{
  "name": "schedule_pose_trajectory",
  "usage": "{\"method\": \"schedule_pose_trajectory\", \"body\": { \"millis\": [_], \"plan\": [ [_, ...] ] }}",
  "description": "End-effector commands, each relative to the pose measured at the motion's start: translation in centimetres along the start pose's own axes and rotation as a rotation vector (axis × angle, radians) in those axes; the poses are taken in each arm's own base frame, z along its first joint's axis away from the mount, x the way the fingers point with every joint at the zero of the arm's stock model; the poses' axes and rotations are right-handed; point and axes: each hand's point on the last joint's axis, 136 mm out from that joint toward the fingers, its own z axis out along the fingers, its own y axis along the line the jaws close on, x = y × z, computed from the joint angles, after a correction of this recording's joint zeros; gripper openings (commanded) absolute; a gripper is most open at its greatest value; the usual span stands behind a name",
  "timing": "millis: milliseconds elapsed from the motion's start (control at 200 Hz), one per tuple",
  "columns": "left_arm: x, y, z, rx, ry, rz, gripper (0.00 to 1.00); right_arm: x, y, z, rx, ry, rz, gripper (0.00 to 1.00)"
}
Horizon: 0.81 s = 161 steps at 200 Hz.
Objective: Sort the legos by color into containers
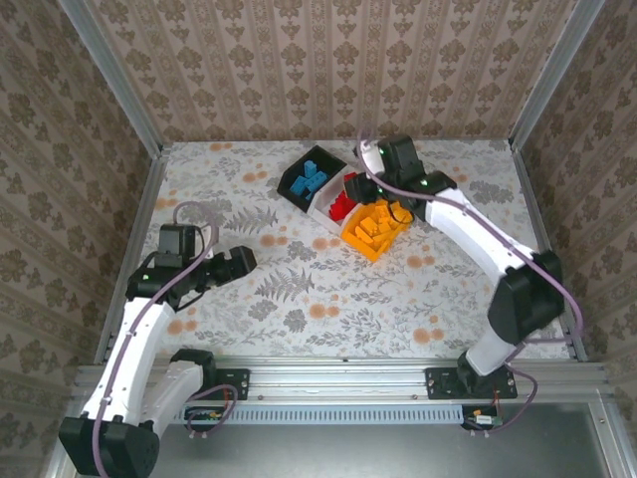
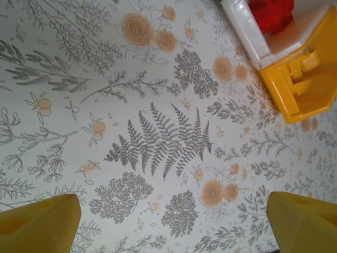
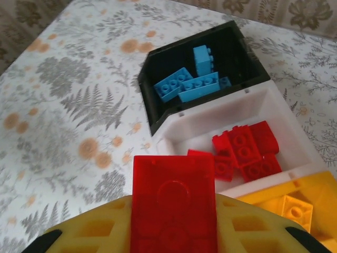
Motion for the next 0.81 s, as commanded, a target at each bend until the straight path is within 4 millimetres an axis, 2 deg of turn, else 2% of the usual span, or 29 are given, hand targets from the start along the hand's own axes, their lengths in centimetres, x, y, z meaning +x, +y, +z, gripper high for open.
{"method": "schedule_pose_trajectory", "body": {
  "millis": [0, 155, 265, 395, 570, 800],
  "plan": [
    [0.6, 0.3, 0.4, -0.024, 0.015, -0.007, 0.94, 0.8, -2.7, 2.5, 0.077, 0.098, 0.071, 0.25],
    [1.1, 0.6, 0.1, -0.037, 0.020, 0.004, 0.94, 0.3, -5.6, 5.8, 0.145, 0.148, 0.067, 0.25],
    [1.3, 0.7, 0.0, -0.045, 0.026, 0.010, 0.95, -0.1, -6.9, 7.6, 0.182, 0.157, 0.060, 0.26],
    [1.2, 0.8, -0.1, -0.050, 0.025, 0.013, 0.95, -0.2, -7.8, 9.0, 0.200, 0.178, 0.055, 0.43],
    [1.2, 0.9, -0.1, -0.058, 0.024, 0.016, 0.96, -1.2, -7.8, 8.9, 0.203, 0.150, 0.062, 0.60],
    [0.9, 0.8, -0.2, -0.060, 0.017, 0.014, 0.96, -2.2, -7.3, 7.4, 0.182, 0.107, 0.059, 0.63]
  ]
}}
